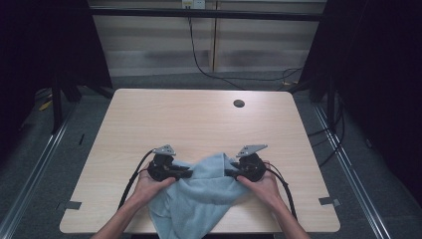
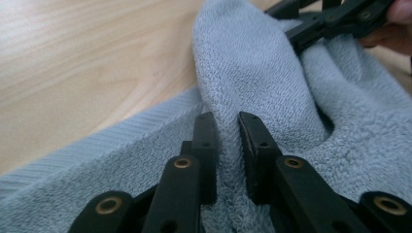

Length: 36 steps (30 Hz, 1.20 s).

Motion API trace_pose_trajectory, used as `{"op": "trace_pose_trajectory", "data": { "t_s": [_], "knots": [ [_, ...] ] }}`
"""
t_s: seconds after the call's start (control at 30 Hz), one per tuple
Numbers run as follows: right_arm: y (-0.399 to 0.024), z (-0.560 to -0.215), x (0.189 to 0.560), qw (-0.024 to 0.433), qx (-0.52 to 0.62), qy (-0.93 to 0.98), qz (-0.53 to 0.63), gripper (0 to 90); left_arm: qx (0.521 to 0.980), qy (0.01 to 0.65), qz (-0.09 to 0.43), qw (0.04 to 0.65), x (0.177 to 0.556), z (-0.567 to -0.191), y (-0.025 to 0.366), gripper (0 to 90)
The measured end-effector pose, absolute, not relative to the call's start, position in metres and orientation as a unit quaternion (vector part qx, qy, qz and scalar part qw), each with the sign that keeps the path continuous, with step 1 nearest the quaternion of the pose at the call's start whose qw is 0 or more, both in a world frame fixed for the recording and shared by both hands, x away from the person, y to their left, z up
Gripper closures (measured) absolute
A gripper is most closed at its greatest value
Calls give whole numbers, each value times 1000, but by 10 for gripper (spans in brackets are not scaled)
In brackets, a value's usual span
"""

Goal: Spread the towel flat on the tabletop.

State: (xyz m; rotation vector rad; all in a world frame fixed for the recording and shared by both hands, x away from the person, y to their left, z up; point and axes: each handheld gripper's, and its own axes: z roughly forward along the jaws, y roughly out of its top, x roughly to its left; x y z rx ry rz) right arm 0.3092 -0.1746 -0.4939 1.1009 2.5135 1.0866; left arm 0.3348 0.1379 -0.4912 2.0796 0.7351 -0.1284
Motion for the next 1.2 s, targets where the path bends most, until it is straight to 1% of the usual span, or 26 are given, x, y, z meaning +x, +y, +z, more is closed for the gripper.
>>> {"op": "trace_pose_trajectory", "data": {
  "t_s": [0.13,0.17,0.2,0.23,0.5,0.77,0.83,0.87,1.0,1.03,1.07,1.1,1.13,1.2],
  "knots": [
    [-180,-489,310,90,384,834,386,740,825,300,-47,477,335,-480,147,793],
    [-180,-489,310,90,384,834,386,740,825,300,-47,477,335,-480,147,796],
    [-183,-483,311,95,388,825,400,762,817,300,-44,490,334,-474,152,797],
    [-184,-481,310,97,389,822,404,772,817,300,-44,490,334,-474,152,799],
    [-191,-465,309,110,392,808,426,801,794,307,-39,523,333,-458,164,803],
    [-217,-448,311,134,421,783,438,818,759,345,-11,553,338,-445,196,808],
    [-219,-445,311,139,426,779,438,819,756,349,-4,554,339,-442,199,808],
    [-225,-437,314,149,431,774,439,820,754,350,10,556,339,-436,203,809],
    [-233,-412,321,176,436,762,446,823,743,349,35,570,344,-412,208,810],
    [-235,-404,324,183,437,757,450,823,743,349,35,570,344,-412,208,811],
    [-237,-396,326,190,438,752,454,824,737,348,54,577,348,-397,211,811],
    [-237,-396,326,190,438,752,454,824,737,348,54,577,348,-397,211,811],
    [-241,-378,331,205,440,741,464,825,729,349,69,585,353,-382,215,812],
    [-242,-373,333,210,439,739,466,825,726,350,79,587,355,-375,217,812]
  ]
}}
